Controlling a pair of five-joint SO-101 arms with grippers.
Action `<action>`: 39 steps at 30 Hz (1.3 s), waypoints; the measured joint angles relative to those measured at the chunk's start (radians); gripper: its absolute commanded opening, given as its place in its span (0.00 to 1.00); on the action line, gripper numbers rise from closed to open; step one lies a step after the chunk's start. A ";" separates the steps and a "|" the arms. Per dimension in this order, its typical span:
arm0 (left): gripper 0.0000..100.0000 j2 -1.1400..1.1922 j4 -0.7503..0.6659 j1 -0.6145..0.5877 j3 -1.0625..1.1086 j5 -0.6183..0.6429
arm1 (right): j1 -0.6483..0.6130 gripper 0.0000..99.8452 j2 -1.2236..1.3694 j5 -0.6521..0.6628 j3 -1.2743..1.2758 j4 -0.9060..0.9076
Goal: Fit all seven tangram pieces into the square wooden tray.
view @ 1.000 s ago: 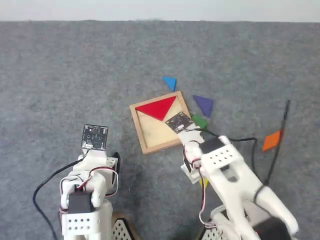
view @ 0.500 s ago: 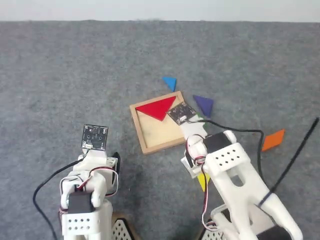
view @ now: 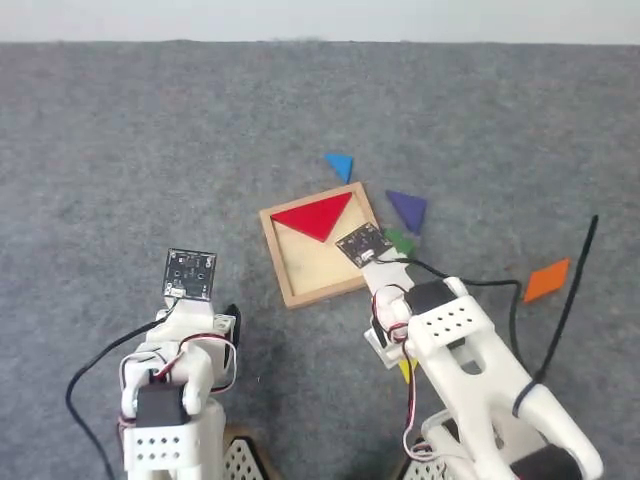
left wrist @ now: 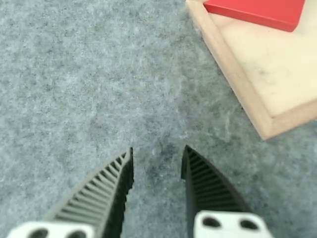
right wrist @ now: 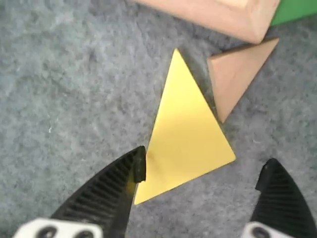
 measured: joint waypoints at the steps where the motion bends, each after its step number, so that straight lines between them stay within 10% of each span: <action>1: 0.15 0.000 0.000 0.000 0.000 0.000 | -0.002 0.34 0.000 0.000 0.002 0.000; 39: 0.15 0.000 0.000 0.000 0.000 0.000 | -0.017 0.27 0.288 -0.083 -0.069 -0.074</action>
